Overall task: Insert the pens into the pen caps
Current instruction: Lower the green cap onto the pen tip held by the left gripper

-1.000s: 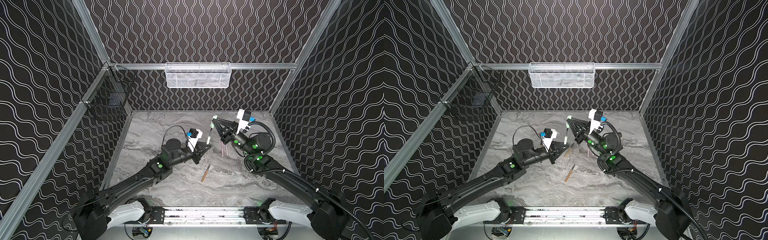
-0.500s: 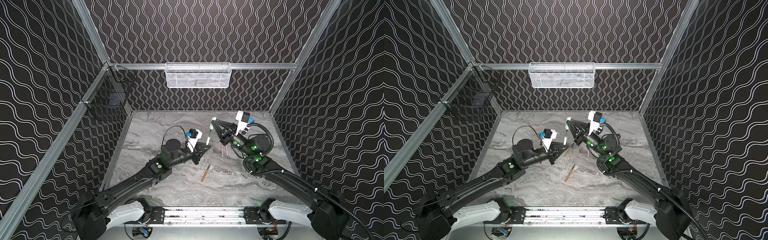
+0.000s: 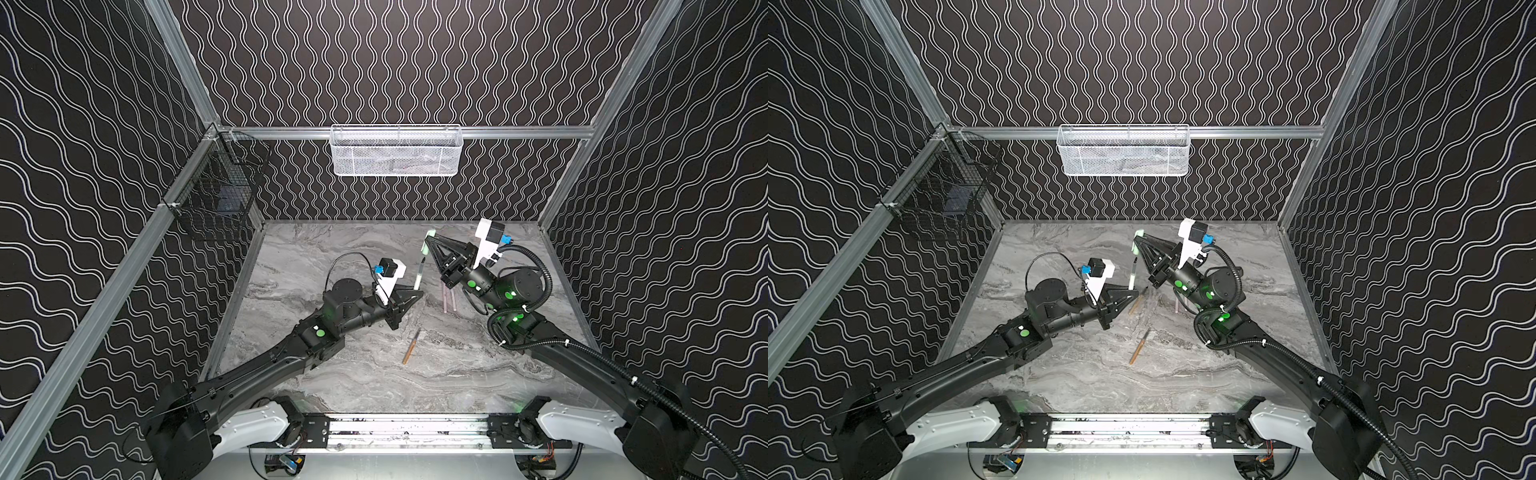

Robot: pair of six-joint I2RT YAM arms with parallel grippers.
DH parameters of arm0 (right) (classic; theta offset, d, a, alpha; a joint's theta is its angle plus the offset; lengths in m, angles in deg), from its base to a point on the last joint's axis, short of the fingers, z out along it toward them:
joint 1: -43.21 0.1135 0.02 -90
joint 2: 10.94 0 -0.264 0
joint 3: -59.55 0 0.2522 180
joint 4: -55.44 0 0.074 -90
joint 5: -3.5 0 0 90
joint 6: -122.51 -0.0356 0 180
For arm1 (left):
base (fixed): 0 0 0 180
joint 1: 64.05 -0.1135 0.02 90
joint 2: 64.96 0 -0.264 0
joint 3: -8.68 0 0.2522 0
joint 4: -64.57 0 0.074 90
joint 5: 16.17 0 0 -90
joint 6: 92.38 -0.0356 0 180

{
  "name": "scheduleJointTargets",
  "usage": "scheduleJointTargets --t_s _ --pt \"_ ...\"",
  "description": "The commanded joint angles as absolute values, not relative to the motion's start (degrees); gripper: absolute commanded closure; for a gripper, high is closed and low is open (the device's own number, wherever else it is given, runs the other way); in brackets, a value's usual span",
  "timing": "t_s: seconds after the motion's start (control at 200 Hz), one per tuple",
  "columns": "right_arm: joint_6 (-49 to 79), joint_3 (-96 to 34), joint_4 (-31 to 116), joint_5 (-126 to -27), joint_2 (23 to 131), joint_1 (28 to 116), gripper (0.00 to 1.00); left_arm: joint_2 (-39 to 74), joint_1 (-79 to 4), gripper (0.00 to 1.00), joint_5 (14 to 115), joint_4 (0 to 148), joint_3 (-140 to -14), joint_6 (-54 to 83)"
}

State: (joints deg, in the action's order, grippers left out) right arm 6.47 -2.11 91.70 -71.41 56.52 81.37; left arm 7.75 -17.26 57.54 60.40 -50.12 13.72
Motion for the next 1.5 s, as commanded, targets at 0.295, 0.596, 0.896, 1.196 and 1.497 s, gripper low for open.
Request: scheduleJointTargets --t_s 0.295,0.596,0.896,1.196,1.497 --pt "6.55 -1.05 90.67 -71.63 55.63 81.37 0.94 7.52 -17.18 1.0 57.61 58.56 -50.57 12.49" --pt "5.46 -1.05 89.8 -70.07 56.36 81.4 0.93 7.51 -17.17 1.0 58.21 58.66 -50.46 12.21" --pt "4.17 0.13 89.36 -69.24 55.68 81.42 0.93 7.38 -17.15 1.0 58.79 58.59 -50.32 12.21" --pt "2.29 1.15 91.08 -67.78 55.67 81.39 0.92 7.29 -17.18 1.0 59.02 58.52 -50.3 12.13" --pt "1.68 2.64 91.95 -67.43 55.2 81.36 0.9 7.06 -17.13 1.0 59.77 58.48 -50.02 12.12"
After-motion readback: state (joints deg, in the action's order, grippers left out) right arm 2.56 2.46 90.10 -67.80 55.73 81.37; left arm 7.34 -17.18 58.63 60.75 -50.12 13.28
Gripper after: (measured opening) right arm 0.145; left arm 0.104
